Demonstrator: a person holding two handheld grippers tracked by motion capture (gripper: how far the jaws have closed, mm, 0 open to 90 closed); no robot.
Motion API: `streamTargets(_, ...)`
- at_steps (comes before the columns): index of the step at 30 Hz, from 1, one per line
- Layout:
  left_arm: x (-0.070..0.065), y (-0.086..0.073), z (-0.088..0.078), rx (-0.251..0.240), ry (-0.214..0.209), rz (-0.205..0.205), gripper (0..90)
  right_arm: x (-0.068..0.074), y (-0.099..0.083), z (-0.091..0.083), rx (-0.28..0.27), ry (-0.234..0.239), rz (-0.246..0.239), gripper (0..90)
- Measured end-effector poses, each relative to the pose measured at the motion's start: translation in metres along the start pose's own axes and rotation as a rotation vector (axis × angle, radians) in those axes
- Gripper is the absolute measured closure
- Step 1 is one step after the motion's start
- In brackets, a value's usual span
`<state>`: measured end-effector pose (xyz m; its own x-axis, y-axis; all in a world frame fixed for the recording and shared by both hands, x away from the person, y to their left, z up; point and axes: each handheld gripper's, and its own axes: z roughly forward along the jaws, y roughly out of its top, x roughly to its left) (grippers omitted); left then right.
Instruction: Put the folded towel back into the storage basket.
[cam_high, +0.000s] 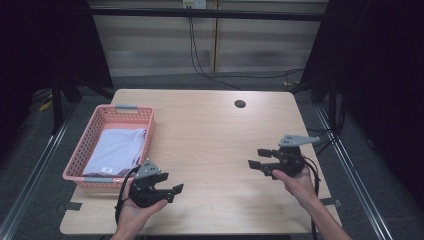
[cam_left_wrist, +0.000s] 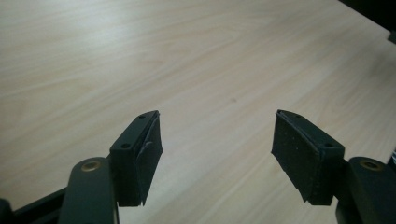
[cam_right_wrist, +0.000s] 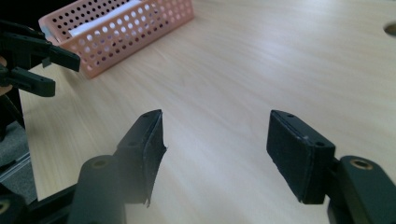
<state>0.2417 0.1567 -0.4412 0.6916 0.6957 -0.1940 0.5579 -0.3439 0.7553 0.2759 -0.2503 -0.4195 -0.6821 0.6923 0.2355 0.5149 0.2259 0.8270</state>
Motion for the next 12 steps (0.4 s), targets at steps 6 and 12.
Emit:
streamTargets(6, -0.001, -0.025, 0.002, 0.033, -0.011, -0.016, 28.4, -0.001, -0.045, -0.036, -0.005, -0.055, 0.073, 34.9)
streamTargets(12, 0.007, -0.034, -0.007, -0.005, 0.077, -0.009, 31.0, -0.008, -0.074, -0.047, 0.011, -0.129, 0.106, 33.6)
